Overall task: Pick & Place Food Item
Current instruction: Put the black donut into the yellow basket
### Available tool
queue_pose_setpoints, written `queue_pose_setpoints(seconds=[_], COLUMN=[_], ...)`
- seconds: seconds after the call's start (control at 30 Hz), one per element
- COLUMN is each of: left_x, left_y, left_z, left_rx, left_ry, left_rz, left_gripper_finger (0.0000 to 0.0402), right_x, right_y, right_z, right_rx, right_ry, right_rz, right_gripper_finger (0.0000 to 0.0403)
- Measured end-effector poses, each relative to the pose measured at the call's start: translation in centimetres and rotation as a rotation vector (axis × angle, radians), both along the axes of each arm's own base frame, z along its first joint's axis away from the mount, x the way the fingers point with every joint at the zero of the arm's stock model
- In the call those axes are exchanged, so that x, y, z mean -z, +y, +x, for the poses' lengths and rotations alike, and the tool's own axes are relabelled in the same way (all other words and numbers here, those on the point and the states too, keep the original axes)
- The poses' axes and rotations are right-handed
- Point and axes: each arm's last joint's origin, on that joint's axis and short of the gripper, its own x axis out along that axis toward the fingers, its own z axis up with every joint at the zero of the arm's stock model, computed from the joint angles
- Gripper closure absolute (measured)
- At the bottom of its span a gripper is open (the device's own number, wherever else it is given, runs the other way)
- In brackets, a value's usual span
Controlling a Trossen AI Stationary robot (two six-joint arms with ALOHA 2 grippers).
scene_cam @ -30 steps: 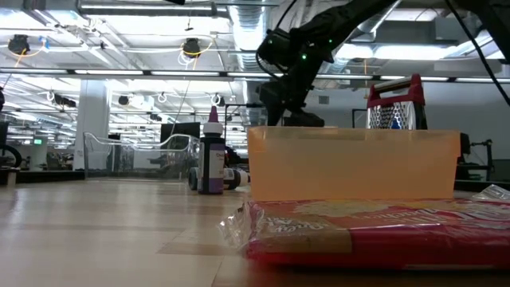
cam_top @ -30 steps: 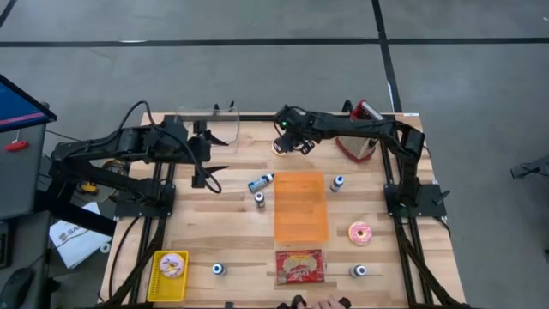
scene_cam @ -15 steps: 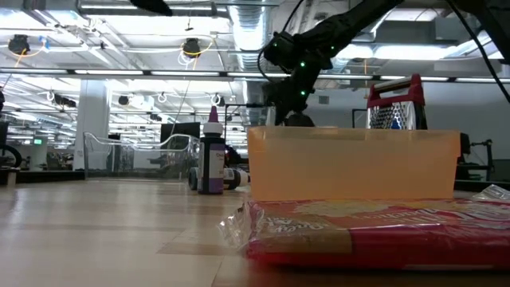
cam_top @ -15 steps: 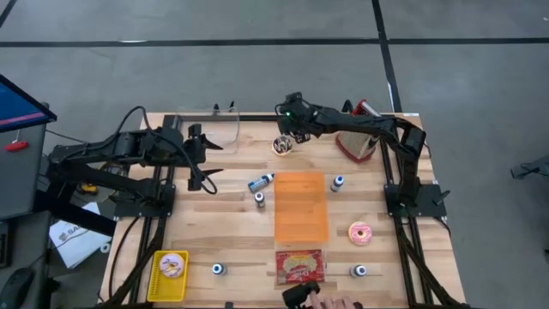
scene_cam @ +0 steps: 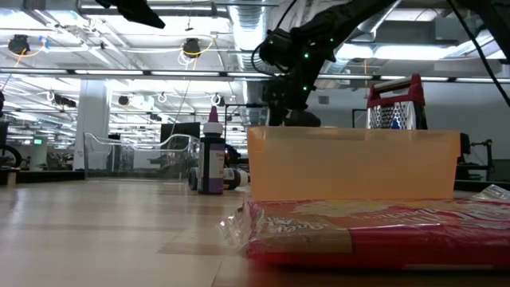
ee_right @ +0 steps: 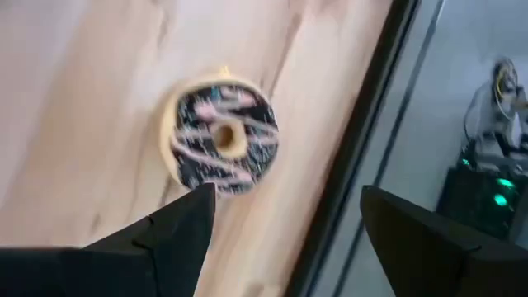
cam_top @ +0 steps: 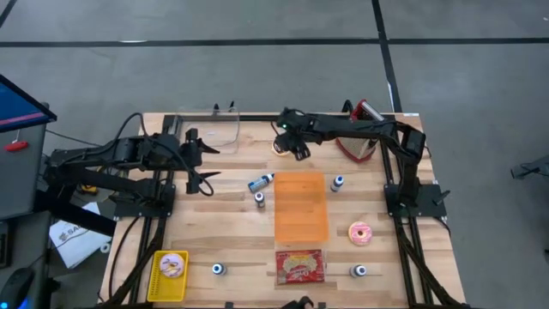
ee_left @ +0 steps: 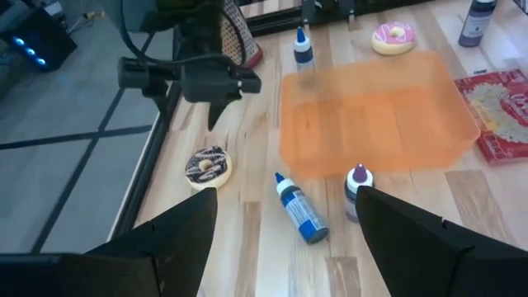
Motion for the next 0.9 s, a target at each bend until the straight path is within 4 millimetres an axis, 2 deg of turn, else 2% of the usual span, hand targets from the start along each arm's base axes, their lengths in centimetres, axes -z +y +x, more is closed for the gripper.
queue_pose_setpoints(seconds=[0.23,0.43,0.53,0.77,0.9], left_x=[0.1,-0.1,-0.2,-0.2,-0.3], left_y=[0.0,0.0,0.0,0.0,0.0], left_z=[-0.4,-0.2,-0.1,-0.1,-0.1], left_rx=[-0.001,0.001,0.002,0.003,0.002], left_ry=[-0.021,-0.051,-0.064,-0.065,-0.066], left_rz=[-0.001,-0.002,-0.002,-0.003,-0.005], left_gripper_finger=[0.0117,0.0117,0.0117,0.0117,0.0117], right_x=[0.3,2.4,2.9,1.3,2.1], right_y=[-0.2,-1.2,-2.1,-4.9,-6.0], right_z=[0.5,1.2,1.4,3.2,3.9], right_rx=[0.017,0.091,0.174,0.404,0.510], right_ry=[-0.078,-0.106,-0.083,-0.132,-0.069], right_rz=[0.080,0.167,0.210,0.375,0.446], right_gripper_finger=[0.0107,0.0107,0.0107,0.0107,0.0107])
